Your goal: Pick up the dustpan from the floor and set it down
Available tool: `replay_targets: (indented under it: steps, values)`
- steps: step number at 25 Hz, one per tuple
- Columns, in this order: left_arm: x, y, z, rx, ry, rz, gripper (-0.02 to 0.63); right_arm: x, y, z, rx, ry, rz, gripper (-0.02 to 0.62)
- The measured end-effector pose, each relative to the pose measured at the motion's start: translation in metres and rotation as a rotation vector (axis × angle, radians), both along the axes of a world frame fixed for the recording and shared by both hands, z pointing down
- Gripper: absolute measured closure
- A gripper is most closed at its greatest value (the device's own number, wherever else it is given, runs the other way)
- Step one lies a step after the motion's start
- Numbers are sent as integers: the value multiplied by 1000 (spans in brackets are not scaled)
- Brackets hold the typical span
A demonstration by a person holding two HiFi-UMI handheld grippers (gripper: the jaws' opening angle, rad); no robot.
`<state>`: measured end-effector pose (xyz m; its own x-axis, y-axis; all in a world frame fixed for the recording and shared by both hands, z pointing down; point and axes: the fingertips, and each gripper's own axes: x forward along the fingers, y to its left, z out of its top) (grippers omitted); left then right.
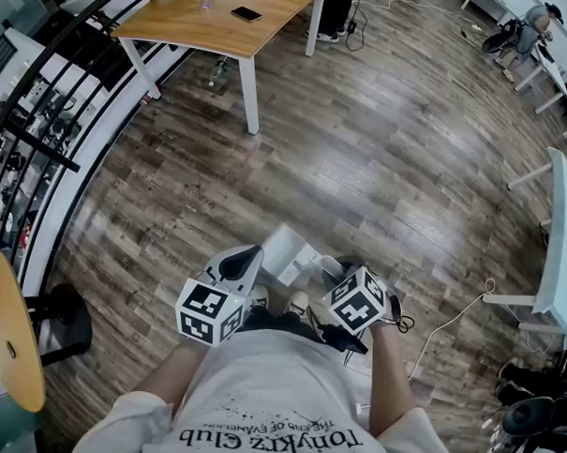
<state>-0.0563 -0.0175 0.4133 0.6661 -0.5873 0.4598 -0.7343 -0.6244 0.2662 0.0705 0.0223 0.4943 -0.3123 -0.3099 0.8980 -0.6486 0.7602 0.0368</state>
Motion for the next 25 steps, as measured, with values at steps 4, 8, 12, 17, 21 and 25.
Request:
replay_targets:
  steps: [4, 8, 12, 17, 21, 25]
  values:
    - [-1, -1, -2, 11, -12, 7, 583, -1, -2, -2, 0, 2, 2, 515]
    - [-1, 1, 0, 9, -11, 8, 583, -2, -1, -1, 2, 4, 3, 515]
    - [-2, 3, -2, 9, -11, 11, 583, -2, 1, -2, 0, 5, 7, 515]
    - [-4, -4, -2, 4, -9, 16, 583, -5, -5, -2, -8, 8, 10, 515]
    - [-2, -5, -2, 2, -10, 20, 583, -4, -5, -2, -11, 6, 11, 515]
    - [-2, -5, -2, 1, -10, 21, 583, -3, -4, 0, -13, 8, 10, 515]
